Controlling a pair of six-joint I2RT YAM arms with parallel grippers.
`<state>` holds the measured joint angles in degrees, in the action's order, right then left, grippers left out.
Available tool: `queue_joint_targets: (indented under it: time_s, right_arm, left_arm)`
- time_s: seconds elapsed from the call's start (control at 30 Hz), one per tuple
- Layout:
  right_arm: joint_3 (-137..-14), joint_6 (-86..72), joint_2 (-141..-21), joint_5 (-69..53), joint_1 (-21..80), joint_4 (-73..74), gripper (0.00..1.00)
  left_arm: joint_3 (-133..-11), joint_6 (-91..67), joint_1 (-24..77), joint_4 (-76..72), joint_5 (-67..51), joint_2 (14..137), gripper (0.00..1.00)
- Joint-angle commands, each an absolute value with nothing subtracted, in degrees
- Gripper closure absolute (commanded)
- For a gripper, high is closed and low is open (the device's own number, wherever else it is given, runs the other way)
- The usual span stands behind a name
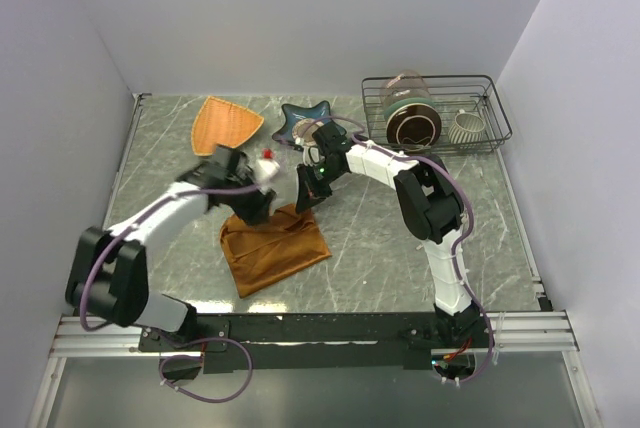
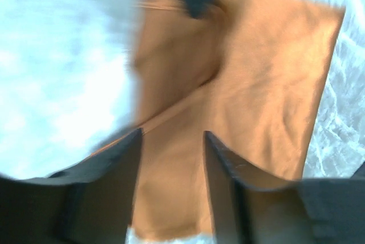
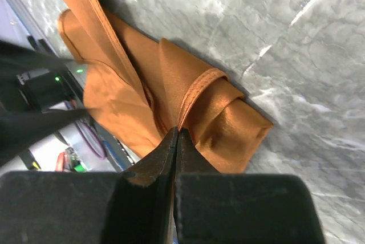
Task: Fold the napkin into a case and place the utensils inside
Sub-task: Fold the lower triangle-folded napkin at the center of the board.
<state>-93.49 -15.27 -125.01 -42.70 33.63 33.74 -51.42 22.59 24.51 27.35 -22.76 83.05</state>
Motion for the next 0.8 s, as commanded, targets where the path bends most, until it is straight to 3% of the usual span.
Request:
queue_joint_targets:
  time_s: [0.0, 0.17, 0.33, 0.77]
  right_arm:
    - [-94.22, -10.99, -123.14, -40.78, 33.93, 35.51, 1.0]
    - [-93.61, -8.0, -121.65, -39.82, 34.1, 36.83, 1.0]
    - [-93.43, -6.33, -122.08, -38.85, 34.01, 37.97, 1.0]
    - [-93.08, -4.75, -121.38, -38.41, 34.28, 38.67, 1.0]
  left_arm:
    - [-59.04, 22.67, 13.81, 35.05, -33.83, 78.4, 0.43]
    - [-63.1, 25.75, 5.47, 42.01, -36.47, 82.87, 0.33]
    - [-68.02, 21.98, -1.21, 46.4, -40.86, 94.82, 0.3]
    - [-70.05, 17.49, -4.48, 48.95, -45.08, 110.2, 0.28]
